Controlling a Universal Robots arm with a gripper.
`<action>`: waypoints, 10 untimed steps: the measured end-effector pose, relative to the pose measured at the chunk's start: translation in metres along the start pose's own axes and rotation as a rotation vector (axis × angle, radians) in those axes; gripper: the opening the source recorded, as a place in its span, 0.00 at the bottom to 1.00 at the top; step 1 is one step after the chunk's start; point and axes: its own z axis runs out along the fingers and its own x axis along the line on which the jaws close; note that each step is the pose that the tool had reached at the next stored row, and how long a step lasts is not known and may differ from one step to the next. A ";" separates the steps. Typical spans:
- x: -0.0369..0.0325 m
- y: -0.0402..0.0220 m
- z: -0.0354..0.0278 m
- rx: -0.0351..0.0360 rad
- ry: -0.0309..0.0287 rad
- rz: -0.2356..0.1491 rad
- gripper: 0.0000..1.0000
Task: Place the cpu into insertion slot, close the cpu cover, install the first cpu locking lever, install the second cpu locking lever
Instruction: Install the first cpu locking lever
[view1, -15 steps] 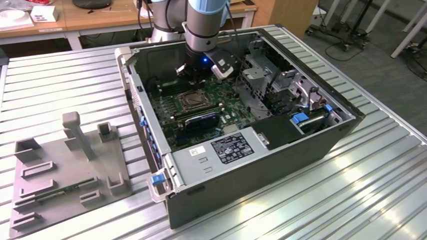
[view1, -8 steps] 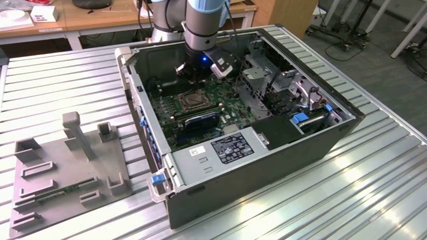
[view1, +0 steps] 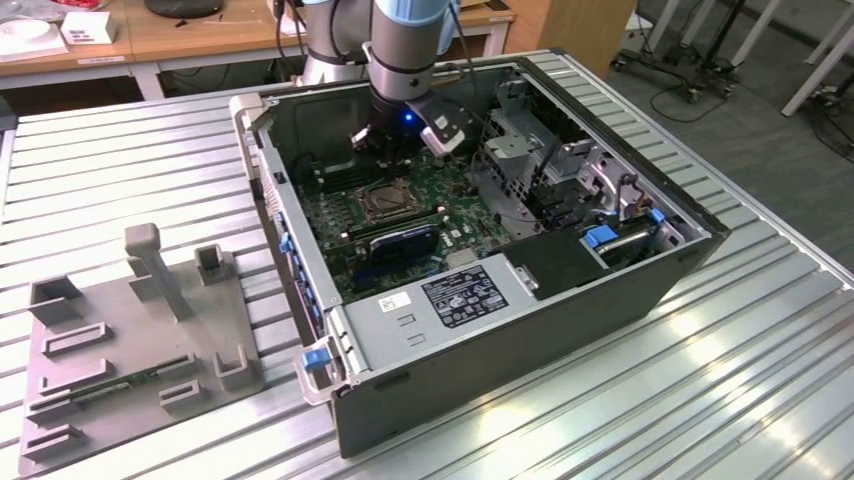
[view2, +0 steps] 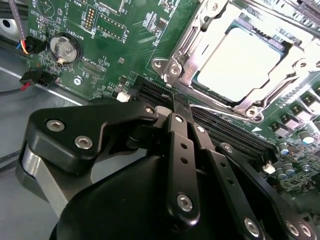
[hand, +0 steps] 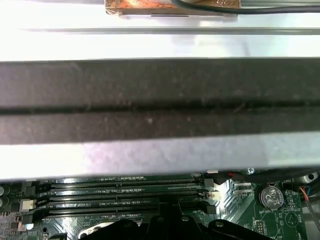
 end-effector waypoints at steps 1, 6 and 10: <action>0.0000 0.0006 0.0002 -0.0001 0.0000 0.000 0.11; 0.0000 0.0019 0.0004 -0.0001 0.0000 0.000 0.11; -0.0002 0.0006 0.0002 0.0008 -0.0001 0.000 0.11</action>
